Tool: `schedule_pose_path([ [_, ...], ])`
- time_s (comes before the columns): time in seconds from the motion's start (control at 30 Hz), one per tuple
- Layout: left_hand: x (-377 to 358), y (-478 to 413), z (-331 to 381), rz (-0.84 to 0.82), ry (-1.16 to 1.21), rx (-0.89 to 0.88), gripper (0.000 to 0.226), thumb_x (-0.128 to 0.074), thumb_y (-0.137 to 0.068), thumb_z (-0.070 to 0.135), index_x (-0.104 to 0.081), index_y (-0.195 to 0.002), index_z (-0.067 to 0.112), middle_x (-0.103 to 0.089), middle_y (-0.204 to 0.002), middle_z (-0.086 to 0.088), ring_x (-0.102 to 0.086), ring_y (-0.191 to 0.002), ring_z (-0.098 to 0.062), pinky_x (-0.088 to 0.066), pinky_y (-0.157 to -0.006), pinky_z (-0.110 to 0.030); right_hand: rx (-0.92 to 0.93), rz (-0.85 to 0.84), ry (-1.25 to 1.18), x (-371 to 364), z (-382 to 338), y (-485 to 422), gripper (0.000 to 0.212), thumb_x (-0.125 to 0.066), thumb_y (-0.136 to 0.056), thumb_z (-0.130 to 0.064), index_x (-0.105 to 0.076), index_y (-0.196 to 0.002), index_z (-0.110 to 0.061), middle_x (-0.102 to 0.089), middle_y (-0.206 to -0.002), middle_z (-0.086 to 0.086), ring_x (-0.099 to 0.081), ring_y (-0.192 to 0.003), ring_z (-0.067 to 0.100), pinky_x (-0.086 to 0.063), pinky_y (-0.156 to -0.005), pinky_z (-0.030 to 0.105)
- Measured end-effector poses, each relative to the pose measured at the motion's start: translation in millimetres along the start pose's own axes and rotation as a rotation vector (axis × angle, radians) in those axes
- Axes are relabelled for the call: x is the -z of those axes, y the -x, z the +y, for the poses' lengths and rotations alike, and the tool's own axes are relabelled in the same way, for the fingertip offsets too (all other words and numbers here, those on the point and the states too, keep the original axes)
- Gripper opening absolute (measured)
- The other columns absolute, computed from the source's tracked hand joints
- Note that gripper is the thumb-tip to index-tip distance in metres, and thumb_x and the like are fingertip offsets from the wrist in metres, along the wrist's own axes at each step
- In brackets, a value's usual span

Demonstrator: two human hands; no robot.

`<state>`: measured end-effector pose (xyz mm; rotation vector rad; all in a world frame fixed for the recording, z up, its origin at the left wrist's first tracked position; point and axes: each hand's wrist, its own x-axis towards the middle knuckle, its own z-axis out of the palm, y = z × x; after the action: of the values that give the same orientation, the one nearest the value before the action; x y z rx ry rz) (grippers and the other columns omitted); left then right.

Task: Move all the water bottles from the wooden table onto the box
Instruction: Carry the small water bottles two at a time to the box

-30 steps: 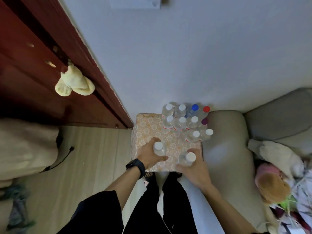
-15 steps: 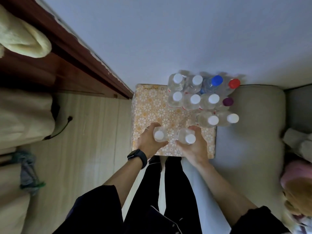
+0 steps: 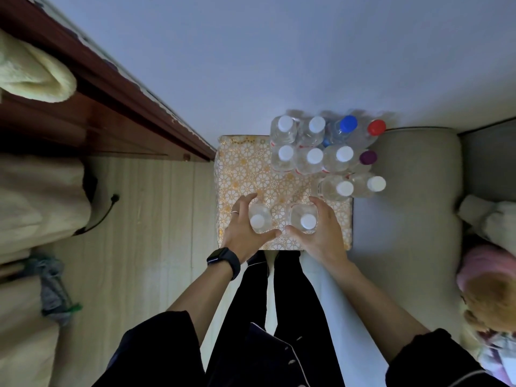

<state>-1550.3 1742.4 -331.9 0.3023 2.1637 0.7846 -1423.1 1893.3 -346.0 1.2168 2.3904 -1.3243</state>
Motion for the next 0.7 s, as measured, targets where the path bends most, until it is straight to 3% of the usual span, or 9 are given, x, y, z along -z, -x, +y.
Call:
schedule_pose_path([
  [0.07, 2, 2, -1, 0.007, -0.014, 0.003, 0.086, -0.086, -0.067, 0.043, -0.032, -0.134, 0.048, -0.040, -0.139, 0.011, -0.051, -0.110, -0.014, -0.045, -0.085, -0.035, 0.021, 0.015, 0.116, 6, -2, 7, 0.079, -0.079, -0.075, -0.056, -0.043, -0.139, -0.027, -0.049, -0.139, 0.003, -0.048, -0.126, 0.025, -0.046, -0.099, 0.040],
  [0.17, 3, 0, -6, -0.011, -0.043, 0.015, 0.067, -0.083, -0.072, 0.041, -0.044, -0.126, 0.045, -0.053, -0.128, 0.009, -0.059, -0.104, -0.016, -0.047, -0.080, -0.033, -0.025, -0.012, 0.296, 15, -7, 14, 0.064, -0.067, -0.083, -0.060, -0.045, -0.136, -0.030, -0.055, -0.119, 0.007, -0.061, -0.102, 0.029, -0.050, -0.082, 0.038],
  [0.27, 3, -5, -3, 0.000, -0.048, 0.048, 0.053, -0.083, -0.071, 0.045, -0.050, -0.114, 0.043, -0.063, -0.114, 0.011, -0.062, -0.098, -0.017, -0.053, -0.080, -0.038, -0.022, -0.078, 0.359, 20, -12, 9, 0.049, -0.055, -0.095, -0.052, -0.047, -0.136, -0.027, -0.067, -0.096, 0.005, -0.066, -0.091, 0.029, -0.047, -0.075, 0.037],
  [0.37, 2, -14, 9, -0.008, -0.051, 0.048, 0.052, -0.083, -0.071, 0.045, -0.051, -0.111, 0.043, -0.067, -0.108, 0.012, -0.063, -0.095, -0.017, -0.053, -0.077, -0.036, 0.037, -0.036, 0.377, 25, -17, -1, 0.044, -0.059, -0.096, -0.042, -0.056, -0.133, -0.018, -0.074, -0.086, 0.005, -0.070, -0.085, 0.030, -0.051, -0.073, 0.038],
  [0.53, -1, -34, 35, -0.019, -0.076, -0.007, 0.054, -0.083, -0.072, 0.038, -0.052, -0.116, 0.036, -0.067, -0.102, 0.010, -0.061, -0.089, -0.018, -0.049, -0.070, -0.034, 0.102, 0.024, 0.366, 37, -26, -16, 0.040, -0.066, -0.093, -0.034, -0.061, -0.126, -0.012, -0.074, -0.079, 0.006, -0.070, -0.078, 0.033, -0.050, -0.067, 0.038],
  [0.7, -9, -58, 63, -0.008, -0.074, -0.040, 0.061, -0.084, -0.073, 0.032, -0.047, -0.122, 0.027, -0.067, -0.100, 0.004, -0.062, -0.086, -0.022, -0.051, -0.068, -0.035, 0.071, 0.034, 0.433, 44, -39, -40, 0.044, -0.060, -0.097, -0.036, -0.054, -0.134, -0.013, -0.075, -0.094, 0.008, -0.069, -0.091, 0.033, -0.050, -0.074, 0.039],
])
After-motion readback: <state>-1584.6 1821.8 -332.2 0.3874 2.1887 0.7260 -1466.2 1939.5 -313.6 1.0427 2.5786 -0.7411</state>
